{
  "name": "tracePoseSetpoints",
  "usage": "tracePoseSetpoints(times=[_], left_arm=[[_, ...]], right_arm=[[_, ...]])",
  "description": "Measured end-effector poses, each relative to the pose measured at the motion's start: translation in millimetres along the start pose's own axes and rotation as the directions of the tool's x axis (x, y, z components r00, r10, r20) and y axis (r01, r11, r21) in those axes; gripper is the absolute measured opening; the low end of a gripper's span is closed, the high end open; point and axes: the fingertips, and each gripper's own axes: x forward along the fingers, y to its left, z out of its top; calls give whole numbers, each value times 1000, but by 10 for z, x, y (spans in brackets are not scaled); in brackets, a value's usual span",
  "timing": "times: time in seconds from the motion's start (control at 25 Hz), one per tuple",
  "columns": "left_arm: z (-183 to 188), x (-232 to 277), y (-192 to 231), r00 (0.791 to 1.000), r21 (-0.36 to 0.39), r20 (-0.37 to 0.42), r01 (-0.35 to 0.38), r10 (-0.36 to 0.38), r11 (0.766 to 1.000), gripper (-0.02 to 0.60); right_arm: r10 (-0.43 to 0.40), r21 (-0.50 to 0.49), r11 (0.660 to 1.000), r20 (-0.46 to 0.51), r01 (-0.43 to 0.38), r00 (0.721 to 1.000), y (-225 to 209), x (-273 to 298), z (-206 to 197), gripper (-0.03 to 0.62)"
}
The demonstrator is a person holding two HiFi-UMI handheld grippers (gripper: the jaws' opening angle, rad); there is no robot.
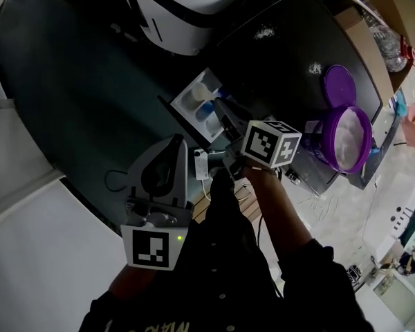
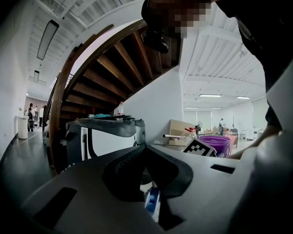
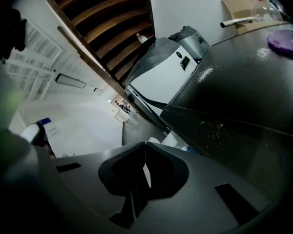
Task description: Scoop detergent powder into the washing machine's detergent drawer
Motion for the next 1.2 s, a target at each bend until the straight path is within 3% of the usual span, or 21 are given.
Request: tracePoseSetpoints(times=[0.12,0.2,0.36,0.52,0.72,0.84,0.92,1.04,1.08,1.12,1.2], left_arm=[[-75,-30,4,1000,8,-14,-7,7,1000,15],[-107,-50,-7,1000,24,-18,-4,5,1000,15],[-177,-79,-17,999,20,-30,-10,11,1000,15],[-206,-99,-31,999,20,-35,-10,11,1000,15],[-248,-126,-41,999,15,-43,-13,13,1000,15],[-269,-146,-58,999,17,-46,-9,9,1000,15],[-273,-163,-55,999,18,-47,-9,10,1000,15],[-282,-169,-42,999,19,-48,-11,12,1000,15],[-287,-167,-40,999,16,-48,-11,12,1000,15],[-294,-166,-40,999,12,-49,-10,11,1000,15],[-296,-168,-37,999,5,-49,-11,11,1000,15]], right_arm=[[-56,-157,986,-47,48,997,-65,106,-108,31],[-93,-280,957,-71,70,993,-70,160,-164,31],[-150,-506,859,-94,82,984,-24,227,-241,31],[-177,-670,739,-94,69,980,85,265,-286,31],[-202,-839,542,-72,50,977,122,305,-412,31],[-225,-915,400,-50,45,973,145,326,-451,31],[-247,-959,283,-41,32,968,163,346,-489,31],[-286,-998,62,-14,4,958,170,373,-559,31],[-291,-1000,7,-2,0,957,181,378,-574,31],[-290,-1000,-25,7,-1,957,198,382,-586,31],[-290,-998,-58,11,-6,957,219,384,-607,31]])
